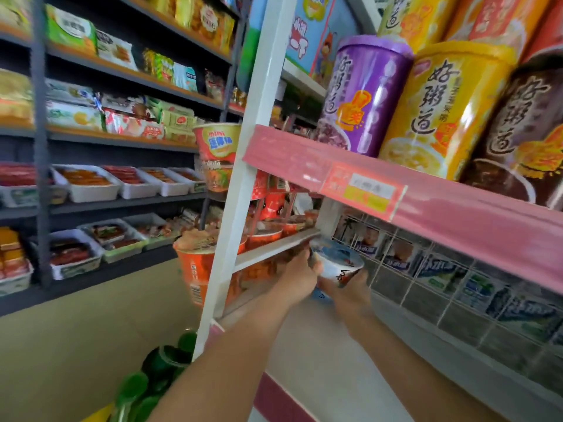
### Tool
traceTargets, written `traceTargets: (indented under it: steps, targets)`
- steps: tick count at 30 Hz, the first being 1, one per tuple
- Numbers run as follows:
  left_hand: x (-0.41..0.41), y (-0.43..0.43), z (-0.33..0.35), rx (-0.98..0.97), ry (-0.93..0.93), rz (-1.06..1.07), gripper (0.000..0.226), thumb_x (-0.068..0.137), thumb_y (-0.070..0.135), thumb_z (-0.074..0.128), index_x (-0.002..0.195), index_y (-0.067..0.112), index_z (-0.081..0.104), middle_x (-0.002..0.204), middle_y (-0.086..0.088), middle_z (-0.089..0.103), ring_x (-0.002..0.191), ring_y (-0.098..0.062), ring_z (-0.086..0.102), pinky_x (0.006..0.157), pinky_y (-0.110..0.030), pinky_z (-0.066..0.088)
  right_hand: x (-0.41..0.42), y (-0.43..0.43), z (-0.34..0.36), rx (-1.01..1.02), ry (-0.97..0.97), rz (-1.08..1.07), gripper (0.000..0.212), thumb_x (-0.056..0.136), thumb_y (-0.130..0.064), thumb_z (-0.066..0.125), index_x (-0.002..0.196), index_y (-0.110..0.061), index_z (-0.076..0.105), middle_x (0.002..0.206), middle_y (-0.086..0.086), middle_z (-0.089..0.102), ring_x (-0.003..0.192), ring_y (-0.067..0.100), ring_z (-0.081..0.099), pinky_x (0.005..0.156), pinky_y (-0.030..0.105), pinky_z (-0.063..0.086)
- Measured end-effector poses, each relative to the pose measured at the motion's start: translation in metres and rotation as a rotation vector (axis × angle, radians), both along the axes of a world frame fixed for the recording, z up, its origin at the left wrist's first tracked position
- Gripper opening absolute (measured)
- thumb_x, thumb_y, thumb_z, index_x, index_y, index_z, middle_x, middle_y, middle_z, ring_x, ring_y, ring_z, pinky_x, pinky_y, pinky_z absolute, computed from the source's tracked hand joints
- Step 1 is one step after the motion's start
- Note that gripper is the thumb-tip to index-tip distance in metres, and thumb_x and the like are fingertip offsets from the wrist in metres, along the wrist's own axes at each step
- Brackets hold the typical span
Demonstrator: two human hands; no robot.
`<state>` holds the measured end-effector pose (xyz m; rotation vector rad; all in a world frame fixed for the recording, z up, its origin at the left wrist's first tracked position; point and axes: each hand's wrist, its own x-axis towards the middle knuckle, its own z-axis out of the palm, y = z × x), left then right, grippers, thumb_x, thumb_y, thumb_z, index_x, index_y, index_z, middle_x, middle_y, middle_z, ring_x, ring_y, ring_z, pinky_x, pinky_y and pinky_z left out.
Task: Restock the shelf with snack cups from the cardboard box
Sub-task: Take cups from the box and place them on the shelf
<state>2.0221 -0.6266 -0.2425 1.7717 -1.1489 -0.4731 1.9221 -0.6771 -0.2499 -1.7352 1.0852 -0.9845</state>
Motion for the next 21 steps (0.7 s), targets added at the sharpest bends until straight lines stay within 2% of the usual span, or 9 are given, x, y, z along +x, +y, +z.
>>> traceTargets:
  steps: [3, 5, 8, 10, 12, 15, 18, 21]
  targets:
    - [-0.007, 0.011, 0.001, 0.042, -0.149, 0.066, 0.053, 0.098, 0.028, 0.043, 0.147, 0.014, 0.026, 0.143, -0.013, 0.042, 0.131, -0.029, 0.039, 0.107, -0.033, 0.03, -0.003, 0.0, -0.005, 0.028, -0.046, -0.013, 0.068, 0.071, -0.009, 0.081, 0.122, -0.01, 0.036, 0.117, 0.007, 0.052, 0.096, 0.019, 0.051, 0.075, 0.031, 0.042]
    - [-0.015, 0.038, 0.003, -0.005, -0.2, 0.053, 0.052, 0.095, 0.02, 0.048, 0.144, 0.013, 0.033, 0.134, -0.014, 0.051, 0.124, -0.029, 0.047, 0.101, -0.031, 0.036, -0.01, 0.011, -0.005, 0.048, -0.039, -0.023, 0.072, 0.072, -0.004, 0.079, 0.13, -0.008, 0.036, 0.115, 0.006, 0.051, 0.095, 0.019, 0.051, 0.076, 0.032, 0.041]
    - [-0.033, 0.097, 0.014, -0.045, -0.154, -0.038, 0.048, 0.095, 0.012, 0.046, 0.142, 0.018, 0.04, 0.12, -0.016, 0.06, 0.109, -0.03, 0.056, 0.092, -0.03, 0.04, -0.026, 0.051, 0.016, -0.008, 0.019, -0.072, 0.05, 0.072, -0.003, 0.077, 0.114, -0.013, 0.051, 0.111, 0.005, 0.059, 0.096, 0.02, 0.055, 0.075, 0.029, 0.042]
    - [-0.044, 0.143, 0.022, -0.037, -0.084, -0.036, 0.044, 0.097, 0.012, 0.044, 0.14, 0.02, 0.043, 0.117, -0.019, 0.062, 0.104, -0.029, 0.057, 0.087, -0.026, 0.039, -0.035, 0.097, 0.039, -0.019, 0.027, -0.055, 0.047, 0.079, 0.001, 0.069, 0.117, -0.015, 0.048, 0.112, -0.003, 0.054, 0.101, 0.015, 0.051, 0.082, 0.025, 0.04]
    - [-0.049, 0.187, 0.03, -0.073, 0.033, -0.003, 0.039, 0.097, 0.012, 0.046, 0.134, 0.02, 0.05, 0.11, -0.019, 0.064, 0.097, -0.028, 0.059, 0.081, -0.023, 0.042, -0.04, 0.148, 0.06, -0.037, 0.026, -0.012, 0.051, 0.082, 0.0, 0.066, 0.126, -0.012, 0.045, 0.12, -0.004, 0.051, 0.106, 0.011, 0.051, 0.091, 0.024, 0.039]
    - [-0.057, 0.252, 0.028, -0.08, 0.154, 0.079, 0.033, 0.094, 0.01, 0.049, 0.124, 0.019, 0.058, 0.106, -0.004, 0.068, 0.094, -0.018, 0.063, 0.079, -0.019, 0.045, -0.041, 0.235, 0.067, -0.032, 0.031, 0.145, 0.045, 0.084, -0.004, 0.066, 0.121, -0.02, 0.047, 0.117, -0.008, 0.054, 0.106, 0.003, 0.054, 0.091, 0.016, 0.041]
    - [-0.06, 0.319, 0.015, -0.05, 0.371, 0.154, 0.035, 0.087, 0.006, 0.048, 0.114, 0.023, 0.061, 0.101, 0.009, 0.067, 0.091, -0.001, 0.063, 0.084, -0.018, 0.049, -0.033, 0.32, 0.04, 0.015, 0.079, 0.286, 0.041, 0.088, -0.002, 0.06, 0.117, -0.028, 0.049, 0.115, -0.013, 0.058, 0.107, -0.001, 0.056, 0.092, 0.013, 0.044]
    - [-0.058, 0.388, -0.032, 0.115, 0.435, 0.281, 0.03, 0.091, 0.003, 0.047, 0.112, 0.02, 0.059, 0.095, 0.014, 0.063, 0.082, 0.016, 0.056, 0.075, -0.002, 0.039, -0.022, 0.388, -0.02, 0.08, 0.182, 0.375, 0.035, 0.089, -0.003, 0.054, 0.119, -0.021, 0.052, 0.115, -0.004, 0.059, 0.106, 0.009, 0.057, 0.093, 0.021, 0.044]
